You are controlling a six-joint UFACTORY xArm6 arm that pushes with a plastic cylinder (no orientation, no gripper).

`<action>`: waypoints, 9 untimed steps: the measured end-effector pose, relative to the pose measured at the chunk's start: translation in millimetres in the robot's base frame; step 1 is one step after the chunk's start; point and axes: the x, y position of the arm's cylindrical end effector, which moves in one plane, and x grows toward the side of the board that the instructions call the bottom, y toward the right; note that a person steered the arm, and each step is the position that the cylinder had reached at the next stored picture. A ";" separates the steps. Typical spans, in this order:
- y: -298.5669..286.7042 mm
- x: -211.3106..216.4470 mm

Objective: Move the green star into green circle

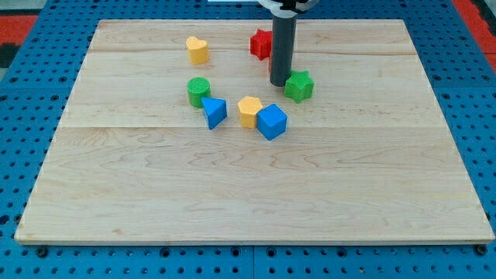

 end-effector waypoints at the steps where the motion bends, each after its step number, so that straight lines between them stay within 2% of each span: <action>1: -1.4 -18.6; 3: -17.2 -42.1; 4: 10.2 -41.5; 5: 64.9 -34.6; 6: 72.2 -10.4; 7: 23.6 17.1; 9: -56.7 44.0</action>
